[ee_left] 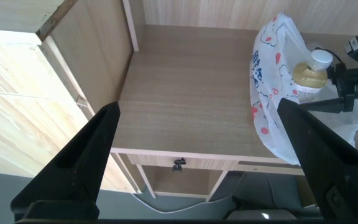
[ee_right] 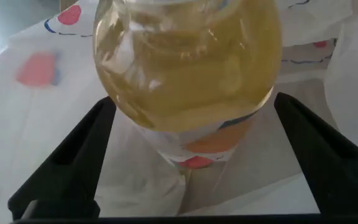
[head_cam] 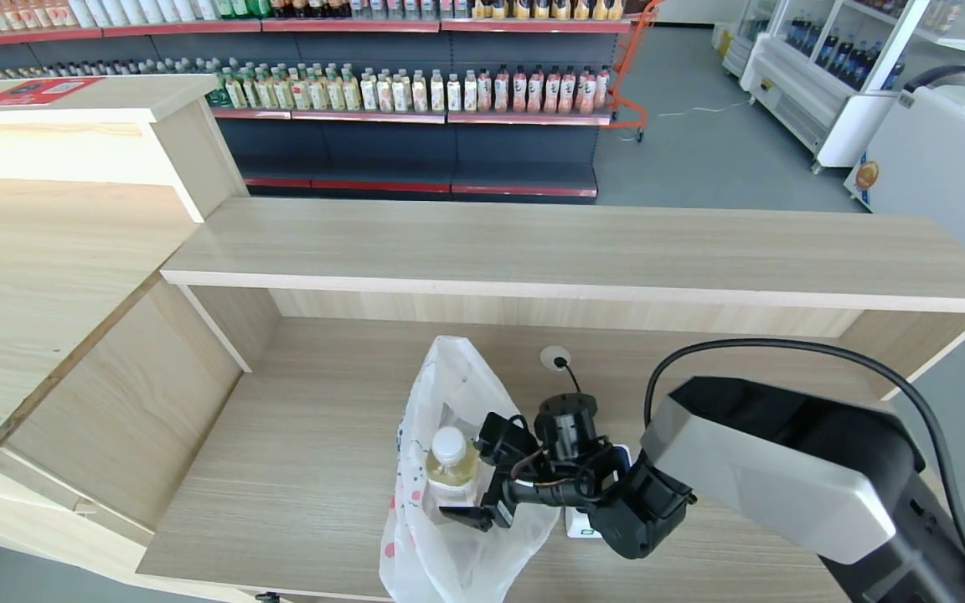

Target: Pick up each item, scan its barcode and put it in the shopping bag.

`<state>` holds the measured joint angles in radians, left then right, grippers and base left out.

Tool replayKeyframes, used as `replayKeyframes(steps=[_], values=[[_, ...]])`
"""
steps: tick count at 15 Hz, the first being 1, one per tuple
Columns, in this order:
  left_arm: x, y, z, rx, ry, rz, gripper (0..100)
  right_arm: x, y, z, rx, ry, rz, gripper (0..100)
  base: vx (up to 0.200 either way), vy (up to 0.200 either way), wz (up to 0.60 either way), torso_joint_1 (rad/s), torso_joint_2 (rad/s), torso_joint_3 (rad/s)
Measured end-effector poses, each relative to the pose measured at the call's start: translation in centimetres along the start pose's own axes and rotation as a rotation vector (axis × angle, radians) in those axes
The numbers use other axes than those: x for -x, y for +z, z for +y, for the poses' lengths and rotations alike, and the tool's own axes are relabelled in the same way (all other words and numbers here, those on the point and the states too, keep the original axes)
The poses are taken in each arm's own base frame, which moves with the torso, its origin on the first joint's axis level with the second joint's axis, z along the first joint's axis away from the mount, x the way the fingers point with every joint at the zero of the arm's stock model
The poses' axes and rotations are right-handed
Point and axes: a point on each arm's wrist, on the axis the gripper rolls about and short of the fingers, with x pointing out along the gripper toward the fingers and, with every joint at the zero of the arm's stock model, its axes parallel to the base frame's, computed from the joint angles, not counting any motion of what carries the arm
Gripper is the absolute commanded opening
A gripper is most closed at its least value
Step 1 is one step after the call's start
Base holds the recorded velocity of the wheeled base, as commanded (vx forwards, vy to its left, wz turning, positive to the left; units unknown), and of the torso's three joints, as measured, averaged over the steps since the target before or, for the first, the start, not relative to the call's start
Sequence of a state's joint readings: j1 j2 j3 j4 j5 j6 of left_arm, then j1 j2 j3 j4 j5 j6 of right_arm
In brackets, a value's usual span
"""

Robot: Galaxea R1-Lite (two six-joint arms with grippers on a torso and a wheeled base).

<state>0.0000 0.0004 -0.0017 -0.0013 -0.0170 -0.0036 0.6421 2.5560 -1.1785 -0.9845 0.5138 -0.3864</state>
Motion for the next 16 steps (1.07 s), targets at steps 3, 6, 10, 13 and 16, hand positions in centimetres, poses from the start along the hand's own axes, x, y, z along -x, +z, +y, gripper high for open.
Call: replayKeyframes(steps=[3, 6, 10, 13, 16], values=[[0.0, 0.0, 0.0, 0.0, 0.0, 0.0, 100, 1.2, 2.7, -0.3, -0.267, -0.011, -0.046, 100, 0.0, 0.0, 0.0, 0.0, 0.0, 0.0], [0.0, 0.0, 0.0, 0.0, 0.0, 0.0, 100, 4.2, 4.8, -0.8, -0.493, -0.036, -0.065, 100, 0.0, 0.0, 0.0, 0.0, 0.0, 0.0], [0.0, 0.0, 0.0, 0.0, 0.0, 0.0, 100, 8.3, 6.6, -1.0, -0.656, -0.085, -0.081, 100, 0.0, 0.0, 0.0, 0.0, 0.0, 0.0], [0.0, 0.0, 0.0, 0.0, 0.0, 0.0, 100, 12.3, 7.1, -1.4, -0.745, -0.152, -0.062, 100, 0.0, 0.0, 0.0, 0.0, 0.0, 0.0], [0.0, 0.0, 0.0, 0.0, 0.0, 0.0, 100, 17.9, 8.0, -2.0, -0.789, -0.254, -0.057, 100, 0.0, 0.0, 0.0, 0.0, 0.0, 0.0]])
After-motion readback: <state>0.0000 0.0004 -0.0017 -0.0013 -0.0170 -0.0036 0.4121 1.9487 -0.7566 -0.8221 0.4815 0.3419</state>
